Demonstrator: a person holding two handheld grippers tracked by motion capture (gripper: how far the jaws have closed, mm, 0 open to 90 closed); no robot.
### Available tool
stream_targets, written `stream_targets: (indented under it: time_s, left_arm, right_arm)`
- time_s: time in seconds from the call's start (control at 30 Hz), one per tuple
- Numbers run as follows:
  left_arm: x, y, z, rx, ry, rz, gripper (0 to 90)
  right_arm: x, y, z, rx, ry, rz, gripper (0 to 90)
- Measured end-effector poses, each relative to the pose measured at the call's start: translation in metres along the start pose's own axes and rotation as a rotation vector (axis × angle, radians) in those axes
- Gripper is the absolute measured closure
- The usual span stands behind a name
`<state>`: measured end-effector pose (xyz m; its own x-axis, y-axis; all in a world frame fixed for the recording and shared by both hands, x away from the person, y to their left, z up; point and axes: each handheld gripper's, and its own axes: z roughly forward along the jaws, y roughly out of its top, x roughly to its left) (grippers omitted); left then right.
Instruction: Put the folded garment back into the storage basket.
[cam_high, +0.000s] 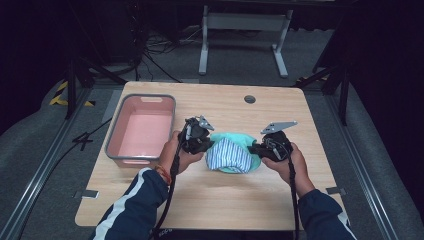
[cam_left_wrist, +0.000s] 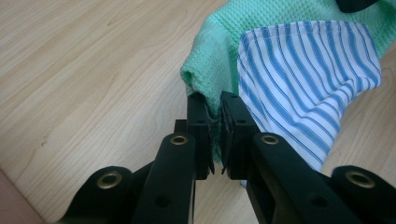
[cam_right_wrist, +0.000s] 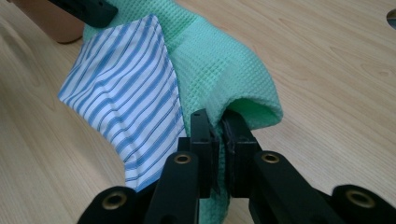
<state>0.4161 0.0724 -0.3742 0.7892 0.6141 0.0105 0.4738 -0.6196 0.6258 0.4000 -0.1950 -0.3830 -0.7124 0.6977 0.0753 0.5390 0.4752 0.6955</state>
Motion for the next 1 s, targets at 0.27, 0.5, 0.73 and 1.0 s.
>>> stream_targets:
  time_s: [0.27,0.5,0.73,1.0]
  left_arm:
    - [0.006,-0.002,-0.011,-0.012,0.018,-0.008,83.4]
    - [0.012,-0.006,-0.021,-0.024,0.030,-0.025,83.4]
    - [0.021,-0.015,-0.030,-0.040,0.040,-0.050,83.4]
    - [0.029,-0.019,-0.044,-0.052,0.059,-0.064,83.3]
  right_arm:
    - [0.006,0.012,0.001,-0.011,0.000,-0.019,84.1]
    - [0.012,0.021,0.004,-0.016,0.003,-0.032,84.1]
    - [0.021,0.034,0.008,-0.022,0.010,-0.052,84.0]
    - [0.029,0.046,0.011,-0.036,0.029,-0.061,84.0]
